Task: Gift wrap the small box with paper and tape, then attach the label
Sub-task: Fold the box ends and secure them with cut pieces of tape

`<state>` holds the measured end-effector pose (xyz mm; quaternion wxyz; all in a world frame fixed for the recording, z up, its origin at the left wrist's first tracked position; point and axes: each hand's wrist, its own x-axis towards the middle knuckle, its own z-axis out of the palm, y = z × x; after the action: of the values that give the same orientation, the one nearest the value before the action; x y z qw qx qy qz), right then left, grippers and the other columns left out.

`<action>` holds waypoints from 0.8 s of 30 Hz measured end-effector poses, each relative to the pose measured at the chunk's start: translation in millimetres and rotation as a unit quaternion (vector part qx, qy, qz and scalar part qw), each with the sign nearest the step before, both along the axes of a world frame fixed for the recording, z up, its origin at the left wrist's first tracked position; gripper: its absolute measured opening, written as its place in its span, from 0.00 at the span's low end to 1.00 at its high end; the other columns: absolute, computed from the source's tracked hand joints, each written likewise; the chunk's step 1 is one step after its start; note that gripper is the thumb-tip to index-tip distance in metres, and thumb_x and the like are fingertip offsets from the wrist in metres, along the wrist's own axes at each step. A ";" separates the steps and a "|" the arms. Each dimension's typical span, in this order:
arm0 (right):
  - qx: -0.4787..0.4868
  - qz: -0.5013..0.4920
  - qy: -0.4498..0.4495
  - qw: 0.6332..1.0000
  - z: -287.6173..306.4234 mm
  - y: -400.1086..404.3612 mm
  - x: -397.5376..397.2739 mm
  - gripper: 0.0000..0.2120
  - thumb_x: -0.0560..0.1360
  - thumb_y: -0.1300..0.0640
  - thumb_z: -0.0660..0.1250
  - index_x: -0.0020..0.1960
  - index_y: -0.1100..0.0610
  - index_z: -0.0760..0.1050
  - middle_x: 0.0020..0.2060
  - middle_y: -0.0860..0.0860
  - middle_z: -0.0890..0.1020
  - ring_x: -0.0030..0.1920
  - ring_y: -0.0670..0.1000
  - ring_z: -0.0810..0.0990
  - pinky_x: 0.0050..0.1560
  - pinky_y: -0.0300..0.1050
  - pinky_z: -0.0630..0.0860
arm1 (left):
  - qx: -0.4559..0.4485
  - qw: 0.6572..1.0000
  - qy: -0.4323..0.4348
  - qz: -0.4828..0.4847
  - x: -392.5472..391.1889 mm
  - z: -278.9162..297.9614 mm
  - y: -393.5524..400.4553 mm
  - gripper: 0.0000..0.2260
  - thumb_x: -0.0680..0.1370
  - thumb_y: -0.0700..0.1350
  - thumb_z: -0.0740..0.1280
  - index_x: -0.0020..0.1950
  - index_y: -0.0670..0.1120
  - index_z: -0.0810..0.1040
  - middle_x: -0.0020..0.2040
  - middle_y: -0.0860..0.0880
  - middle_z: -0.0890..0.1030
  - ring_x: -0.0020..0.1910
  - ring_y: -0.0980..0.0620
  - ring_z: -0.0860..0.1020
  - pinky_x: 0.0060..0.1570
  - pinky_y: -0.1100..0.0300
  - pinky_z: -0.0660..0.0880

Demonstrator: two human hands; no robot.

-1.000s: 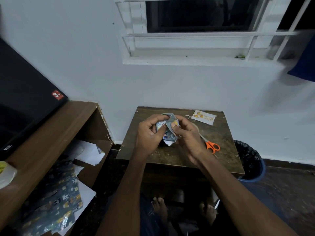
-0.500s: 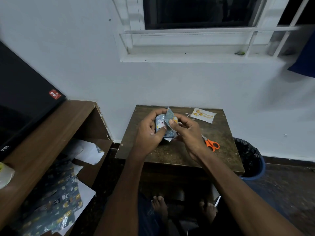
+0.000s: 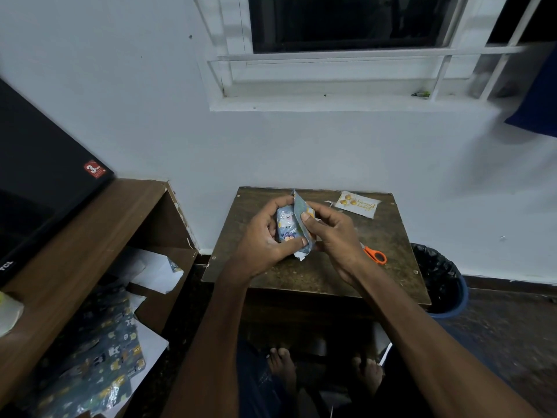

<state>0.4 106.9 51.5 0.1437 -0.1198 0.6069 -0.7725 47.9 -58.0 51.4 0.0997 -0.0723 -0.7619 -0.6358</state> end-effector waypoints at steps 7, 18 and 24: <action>-0.008 0.001 0.012 1.000 -1.8 1.0 -0.2 0.16 0.80 0.64 0.71 0.67 0.60 0.79 0.52 0.56 0.88 0.48 0.54 0.88 0.41 0.46 0.84 | -0.069 0.995 0.070 0.027 -1.2 -2.1 0.9 0.28 0.71 0.39 0.77 0.70 0.50 0.78 0.53 0.56 0.81 0.38 0.50 0.78 0.41 0.42 0.81; -0.001 -0.007 -0.011 1.000 -4.1 3.3 -6.7 0.12 0.82 0.60 0.68 0.64 0.61 0.81 0.53 0.57 0.87 0.51 0.56 0.87 0.47 0.52 0.85 | -0.090 0.985 0.124 0.074 -1.8 -2.6 -4.0 0.11 0.76 0.34 0.72 0.57 0.42 0.85 0.64 0.47 0.80 0.43 0.50 0.78 0.44 0.58 0.78; -0.037 -0.002 -0.071 0.997 0.4 8.1 -13.7 0.16 0.87 0.57 0.55 0.64 0.58 0.80 0.61 0.58 0.85 0.61 0.59 0.84 0.52 0.54 0.85 | -0.136 0.983 0.117 0.047 0.5 -0.5 -15.4 0.15 0.76 0.39 0.73 0.62 0.48 0.87 0.72 0.51 0.78 0.70 0.48 0.77 0.61 0.59 0.76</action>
<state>-13.2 115.0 51.9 0.1797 -0.0688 0.5663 -0.8014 48.4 -73.4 50.9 0.2068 -0.1229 -0.8272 -0.5078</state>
